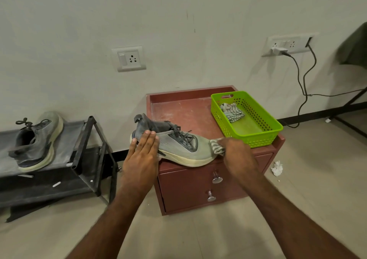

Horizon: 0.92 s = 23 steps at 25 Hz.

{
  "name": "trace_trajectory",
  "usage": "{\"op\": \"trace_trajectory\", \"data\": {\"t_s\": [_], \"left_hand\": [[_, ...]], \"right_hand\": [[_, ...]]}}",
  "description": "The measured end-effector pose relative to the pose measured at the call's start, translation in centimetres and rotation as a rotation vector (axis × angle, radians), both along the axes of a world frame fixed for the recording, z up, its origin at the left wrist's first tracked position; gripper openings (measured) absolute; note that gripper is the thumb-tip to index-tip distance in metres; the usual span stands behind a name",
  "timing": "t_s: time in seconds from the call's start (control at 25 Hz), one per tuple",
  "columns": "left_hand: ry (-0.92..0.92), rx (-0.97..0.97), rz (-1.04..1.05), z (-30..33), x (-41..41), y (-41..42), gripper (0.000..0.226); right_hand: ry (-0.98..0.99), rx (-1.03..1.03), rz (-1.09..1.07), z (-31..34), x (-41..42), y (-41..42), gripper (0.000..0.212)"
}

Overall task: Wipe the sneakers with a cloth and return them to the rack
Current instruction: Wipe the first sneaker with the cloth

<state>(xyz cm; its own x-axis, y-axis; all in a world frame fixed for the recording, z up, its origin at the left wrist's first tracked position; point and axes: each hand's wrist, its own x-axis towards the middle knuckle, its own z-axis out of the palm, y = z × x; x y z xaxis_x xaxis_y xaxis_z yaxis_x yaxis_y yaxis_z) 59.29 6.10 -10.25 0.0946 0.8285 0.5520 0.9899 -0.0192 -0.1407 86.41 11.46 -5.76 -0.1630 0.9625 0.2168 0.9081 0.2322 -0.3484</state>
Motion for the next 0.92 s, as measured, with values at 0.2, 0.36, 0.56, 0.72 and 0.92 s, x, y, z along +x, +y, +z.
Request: {"op": "trace_trajectory", "data": {"t_s": [0.2, 0.36, 0.56, 0.72, 0.92], "left_hand": [[-0.023, 0.005, 0.005, -0.1, 0.3, 0.1, 0.071], [-0.016, -0.002, 0.018, -0.3, 0.4, 0.5, 0.070], [-0.044, -0.018, 0.011, 0.1, 0.4, 0.3, 0.068], [-0.045, -0.021, 0.003, -0.1, 0.5, 0.2, 0.068], [-0.028, -0.024, -0.006, -0.2, 0.5, 0.3, 0.066]], "right_hand": [[0.076, 0.082, 0.128, -2.4, -1.4, 0.4, 0.041], [0.239, 0.210, 0.365, -5.5, -3.3, -2.1, 0.058], [0.589, 0.100, 0.198, -3.5, -2.1, -1.5, 0.057], [0.206, 0.104, 0.191, -4.9, -2.4, -1.5, 0.059], [0.610, -0.056, 0.407, -4.4, -5.4, -2.9, 0.057]]}}
